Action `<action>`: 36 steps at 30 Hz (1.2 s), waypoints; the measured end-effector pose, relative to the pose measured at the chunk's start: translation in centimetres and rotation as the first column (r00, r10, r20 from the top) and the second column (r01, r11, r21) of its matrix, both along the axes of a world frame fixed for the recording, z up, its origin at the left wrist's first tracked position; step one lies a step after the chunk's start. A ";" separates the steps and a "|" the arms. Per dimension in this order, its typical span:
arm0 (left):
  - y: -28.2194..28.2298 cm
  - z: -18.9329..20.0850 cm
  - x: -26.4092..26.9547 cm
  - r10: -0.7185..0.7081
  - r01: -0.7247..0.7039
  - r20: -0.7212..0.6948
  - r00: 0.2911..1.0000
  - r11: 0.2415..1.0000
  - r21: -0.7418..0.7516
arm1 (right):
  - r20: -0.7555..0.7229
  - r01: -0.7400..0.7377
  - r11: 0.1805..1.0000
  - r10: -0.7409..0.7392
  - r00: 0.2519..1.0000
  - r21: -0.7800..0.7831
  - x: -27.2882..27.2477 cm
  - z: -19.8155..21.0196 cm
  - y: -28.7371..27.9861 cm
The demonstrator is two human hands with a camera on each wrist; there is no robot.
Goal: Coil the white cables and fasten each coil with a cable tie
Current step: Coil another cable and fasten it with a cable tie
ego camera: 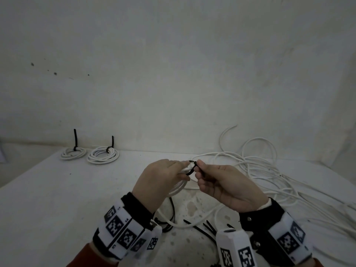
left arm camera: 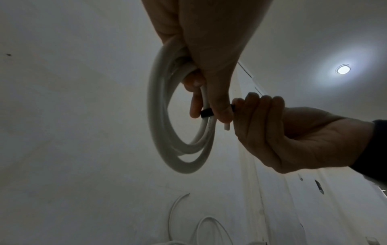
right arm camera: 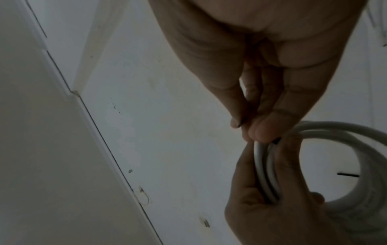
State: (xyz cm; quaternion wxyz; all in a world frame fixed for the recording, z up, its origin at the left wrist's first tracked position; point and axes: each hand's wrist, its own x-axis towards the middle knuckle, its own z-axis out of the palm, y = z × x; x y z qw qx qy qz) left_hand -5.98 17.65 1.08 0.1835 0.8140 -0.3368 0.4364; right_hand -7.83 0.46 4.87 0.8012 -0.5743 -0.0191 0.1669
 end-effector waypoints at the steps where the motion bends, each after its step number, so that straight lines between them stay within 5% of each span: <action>1: 0.0 -0.1 0.1 -0.017 0.016 -0.047 0.999 1.000 -0.021 | 0.010 0.009 1.000 -0.009 1.000 0.000 0.0 0.0 0.1; 5: 0.3 0.2 0.1 -0.129 0.101 -0.199 0.971 0.984 -0.146 | 0.045 0.036 0.999 -0.036 0.998 -0.008 0.0 -0.1 0.2; 9: 0.5 0.3 0.1 -0.146 0.071 -0.207 0.967 0.941 -0.332 | 0.051 0.028 1.000 -0.028 0.998 0.006 -0.1 0.0 0.3; 18: 0.1 0.5 -0.2 -0.353 -0.071 -0.448 0.821 0.715 -0.695 | 0.145 -0.041 0.997 0.051 0.988 -0.071 -0.4 -0.3 0.4; 24: -0.2 0.8 -0.4 -0.442 -0.078 -0.425 0.790 0.615 -0.785 | 0.189 -0.084 0.988 0.108 0.976 -0.129 -0.7 -0.6 0.4; 36: 0.2 1.6 -1.0 -0.480 -0.022 -0.342 0.808 0.556 -0.831 | 0.286 -0.140 0.960 0.208 0.935 -0.242 -1.0 -0.9 1.0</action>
